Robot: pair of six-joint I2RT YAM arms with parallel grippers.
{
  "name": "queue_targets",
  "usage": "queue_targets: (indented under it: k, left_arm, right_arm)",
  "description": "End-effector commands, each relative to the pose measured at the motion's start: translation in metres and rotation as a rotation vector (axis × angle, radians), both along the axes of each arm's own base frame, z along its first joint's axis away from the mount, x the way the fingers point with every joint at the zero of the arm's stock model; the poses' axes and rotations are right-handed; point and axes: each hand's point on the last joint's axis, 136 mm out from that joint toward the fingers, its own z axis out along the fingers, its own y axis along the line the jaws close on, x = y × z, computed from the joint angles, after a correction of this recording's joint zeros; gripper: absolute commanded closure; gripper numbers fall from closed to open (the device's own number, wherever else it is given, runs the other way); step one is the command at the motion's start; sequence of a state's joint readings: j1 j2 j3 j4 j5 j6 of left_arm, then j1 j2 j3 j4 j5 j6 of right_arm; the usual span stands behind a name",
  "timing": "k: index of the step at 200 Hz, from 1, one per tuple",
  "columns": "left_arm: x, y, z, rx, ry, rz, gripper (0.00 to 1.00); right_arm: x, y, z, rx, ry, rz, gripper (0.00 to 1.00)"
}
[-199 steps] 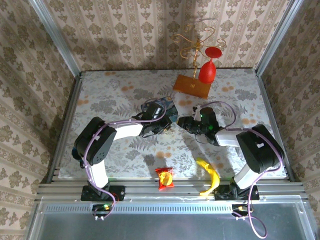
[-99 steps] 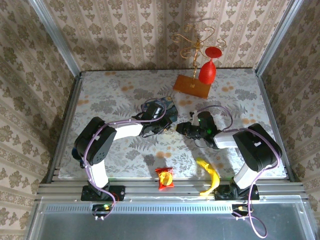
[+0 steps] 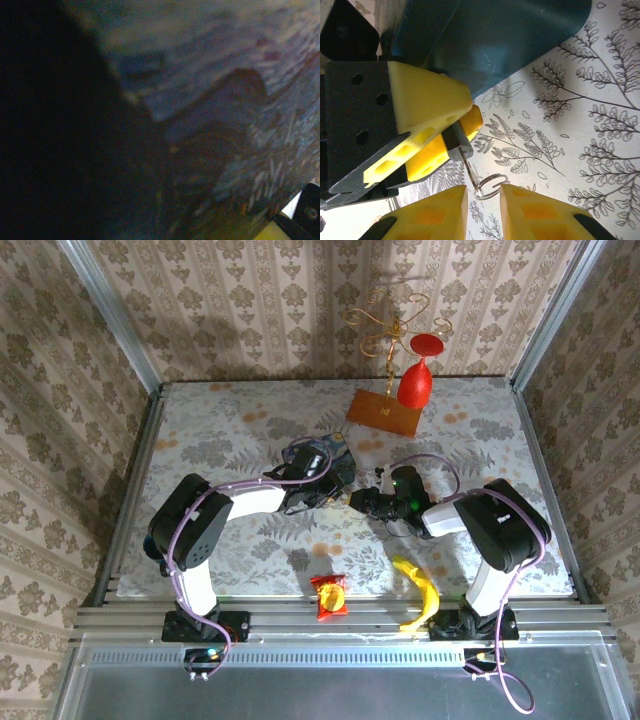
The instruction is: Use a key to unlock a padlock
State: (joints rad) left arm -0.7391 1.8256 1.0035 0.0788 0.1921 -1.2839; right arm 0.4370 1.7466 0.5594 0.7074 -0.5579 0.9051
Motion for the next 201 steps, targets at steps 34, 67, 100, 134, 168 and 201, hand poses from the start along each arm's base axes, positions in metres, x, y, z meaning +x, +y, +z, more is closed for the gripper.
queue_targets:
  k: [34, 67, 100, 134, 168, 201]
  left_arm:
    - [-0.0072, -0.0085, 0.0119, -0.059, 0.043, -0.019, 1.0]
    - [-0.007, -0.0081, 0.0117, -0.06, 0.043, -0.019, 1.0]
    - [-0.0071, -0.0084, 0.0121, -0.061, 0.041, -0.02, 1.0]
    - [-0.0067, -0.0086, 0.013, -0.063, 0.039, -0.021, 1.0]
    - [-0.0072, -0.0095, 0.0129, -0.063, 0.04, -0.025, 1.0]
    - [-0.008, -0.0113, 0.0116, -0.061, 0.043, -0.031, 1.0]
  right_arm:
    - [0.0073, 0.0141, 0.0133, 0.045, -0.034, 0.03, 0.78]
    - [0.0076, 0.0139, 0.0118, 0.041, -0.031, 0.029, 0.81]
    - [0.007, 0.0135, 0.0081, 0.039, -0.022, 0.027, 0.82]
    - [0.0065, 0.0138, 0.0055, 0.039, -0.018, 0.027, 0.82]
    - [0.008, 0.0146, 0.0059, 0.042, -0.023, 0.026, 0.89]
    - [0.013, 0.0198, 0.0126, 0.069, -0.042, 0.034, 0.95]
